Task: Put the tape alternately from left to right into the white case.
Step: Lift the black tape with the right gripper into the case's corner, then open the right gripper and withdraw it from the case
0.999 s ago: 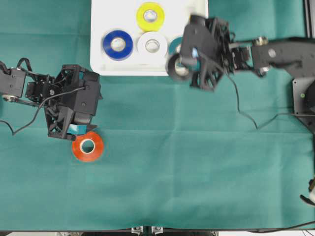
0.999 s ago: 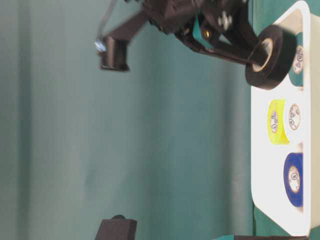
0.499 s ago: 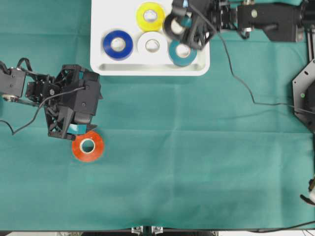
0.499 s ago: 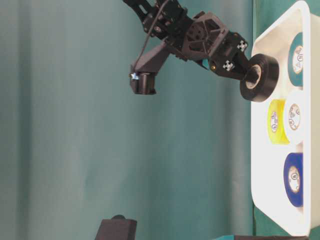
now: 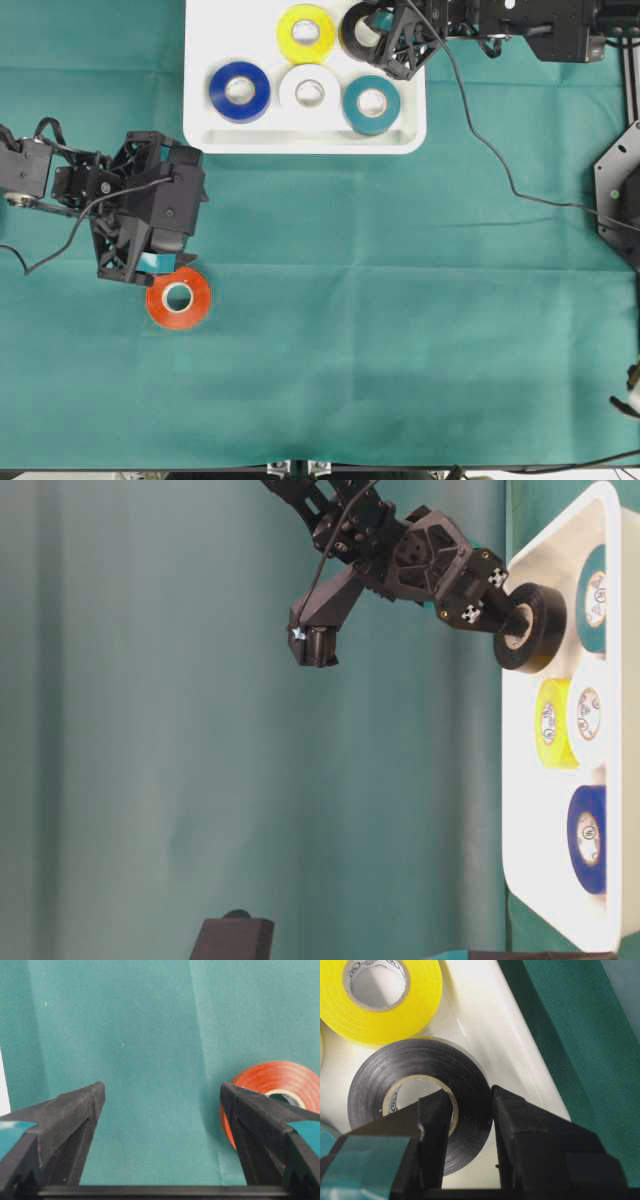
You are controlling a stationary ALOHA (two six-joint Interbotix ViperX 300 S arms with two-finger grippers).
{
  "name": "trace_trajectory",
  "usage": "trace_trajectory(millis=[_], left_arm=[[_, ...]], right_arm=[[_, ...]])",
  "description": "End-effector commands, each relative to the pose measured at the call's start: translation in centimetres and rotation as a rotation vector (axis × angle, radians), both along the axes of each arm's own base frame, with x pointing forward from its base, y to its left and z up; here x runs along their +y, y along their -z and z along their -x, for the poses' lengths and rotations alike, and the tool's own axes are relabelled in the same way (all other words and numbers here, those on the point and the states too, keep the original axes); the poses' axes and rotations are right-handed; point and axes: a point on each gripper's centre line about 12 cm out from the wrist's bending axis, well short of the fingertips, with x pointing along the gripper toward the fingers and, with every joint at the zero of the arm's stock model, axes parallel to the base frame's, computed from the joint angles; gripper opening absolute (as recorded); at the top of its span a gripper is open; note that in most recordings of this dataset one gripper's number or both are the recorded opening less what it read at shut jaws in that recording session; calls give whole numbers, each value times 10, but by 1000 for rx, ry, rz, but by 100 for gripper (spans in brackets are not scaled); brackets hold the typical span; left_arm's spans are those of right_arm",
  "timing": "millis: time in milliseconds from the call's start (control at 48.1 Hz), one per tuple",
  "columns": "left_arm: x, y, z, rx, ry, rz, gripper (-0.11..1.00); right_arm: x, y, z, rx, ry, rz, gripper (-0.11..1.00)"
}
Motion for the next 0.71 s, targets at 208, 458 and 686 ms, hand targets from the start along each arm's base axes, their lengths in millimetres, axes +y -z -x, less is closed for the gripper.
trace_trajectory(millis=[208, 458, 686], left_arm=[[0, -9, -5, -33, -3, 5, 53], [-1, -10, -6, -35, -1, 5, 53], [-1, -9, -5, -33, -1, 5, 53]], right_arm=[[-3, -12, -4, -33, 1, 15, 28], [-2, -12, -4, -33, 1, 15, 88], [2, -21, -4, -51, -8, 25, 85]])
